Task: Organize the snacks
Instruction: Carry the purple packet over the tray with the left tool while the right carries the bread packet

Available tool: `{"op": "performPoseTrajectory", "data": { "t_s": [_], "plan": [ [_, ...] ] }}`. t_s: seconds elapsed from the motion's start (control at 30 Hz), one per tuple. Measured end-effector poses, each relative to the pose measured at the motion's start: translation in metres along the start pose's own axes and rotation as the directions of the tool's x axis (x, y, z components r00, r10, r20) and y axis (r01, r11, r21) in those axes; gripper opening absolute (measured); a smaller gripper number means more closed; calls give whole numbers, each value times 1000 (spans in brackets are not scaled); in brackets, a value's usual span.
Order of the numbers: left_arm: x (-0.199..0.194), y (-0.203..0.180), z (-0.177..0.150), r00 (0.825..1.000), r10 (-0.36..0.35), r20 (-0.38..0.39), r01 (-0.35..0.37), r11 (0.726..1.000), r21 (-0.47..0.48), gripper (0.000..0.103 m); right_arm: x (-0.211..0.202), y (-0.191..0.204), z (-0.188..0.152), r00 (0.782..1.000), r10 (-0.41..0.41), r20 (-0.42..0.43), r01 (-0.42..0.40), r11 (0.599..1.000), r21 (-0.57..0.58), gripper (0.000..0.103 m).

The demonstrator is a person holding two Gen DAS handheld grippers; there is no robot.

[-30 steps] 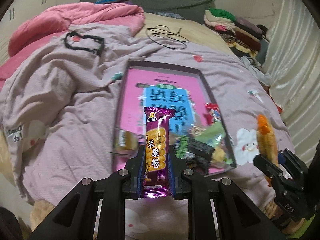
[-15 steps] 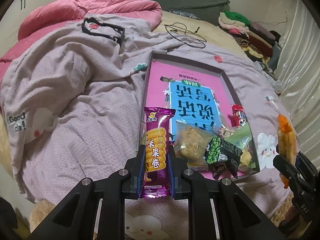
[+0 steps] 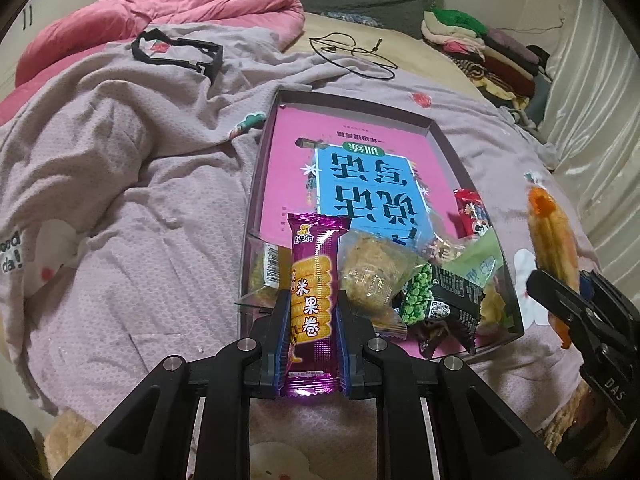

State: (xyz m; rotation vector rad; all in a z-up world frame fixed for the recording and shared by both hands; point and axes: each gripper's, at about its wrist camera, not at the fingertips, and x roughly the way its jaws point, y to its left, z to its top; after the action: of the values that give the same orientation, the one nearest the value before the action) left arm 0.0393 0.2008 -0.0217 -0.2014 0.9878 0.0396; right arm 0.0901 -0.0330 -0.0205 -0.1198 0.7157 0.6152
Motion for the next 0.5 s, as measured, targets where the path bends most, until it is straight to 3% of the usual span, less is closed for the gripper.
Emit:
{"op": "performPoseTrajectory", "data": {
  "t_s": [0.5],
  "plan": [
    [4, 1, 0, 1000, -11, -6, 11, 1000, -4, 20, 35, 8, 19, 998, -25, -52, 22, 998, -57, 37]
  ]
}}
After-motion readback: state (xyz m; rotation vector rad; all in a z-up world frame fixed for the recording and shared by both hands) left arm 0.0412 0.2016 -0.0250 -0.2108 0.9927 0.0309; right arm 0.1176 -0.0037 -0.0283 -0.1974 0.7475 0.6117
